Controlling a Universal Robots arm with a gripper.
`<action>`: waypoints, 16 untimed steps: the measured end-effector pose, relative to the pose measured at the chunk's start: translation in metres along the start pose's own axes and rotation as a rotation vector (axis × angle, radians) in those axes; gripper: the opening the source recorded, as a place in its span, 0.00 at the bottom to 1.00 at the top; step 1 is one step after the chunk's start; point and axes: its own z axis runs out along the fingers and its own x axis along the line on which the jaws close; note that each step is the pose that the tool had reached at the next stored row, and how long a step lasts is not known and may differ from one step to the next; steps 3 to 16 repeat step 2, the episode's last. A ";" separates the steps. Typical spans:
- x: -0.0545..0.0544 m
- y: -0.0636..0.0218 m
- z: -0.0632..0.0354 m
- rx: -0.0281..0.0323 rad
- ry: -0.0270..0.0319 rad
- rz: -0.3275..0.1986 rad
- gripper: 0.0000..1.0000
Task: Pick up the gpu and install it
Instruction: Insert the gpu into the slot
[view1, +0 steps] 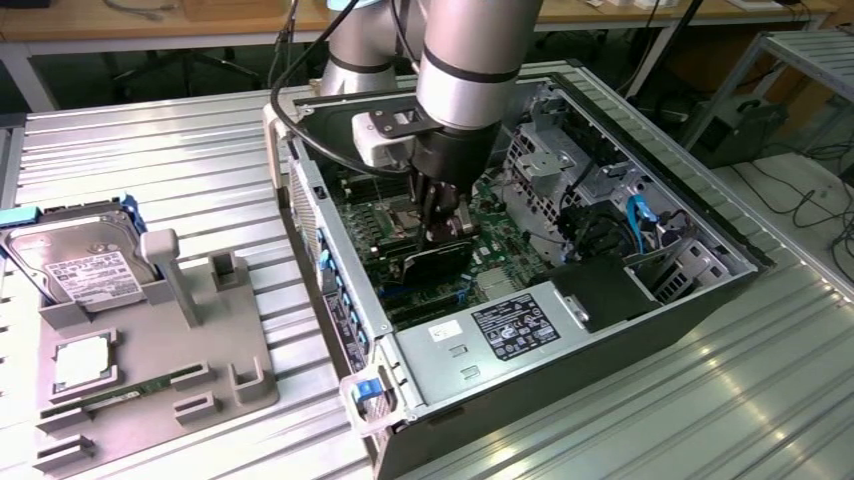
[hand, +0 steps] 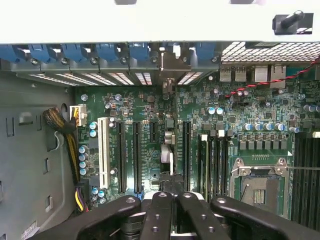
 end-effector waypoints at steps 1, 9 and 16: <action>0.000 0.0000 0.0000 0.0001 0.0000 0.000 0.11; 0.000 0.0000 0.0000 0.0000 0.0000 0.000 0.11; 0.000 0.0000 0.0000 0.0000 0.0000 0.000 0.11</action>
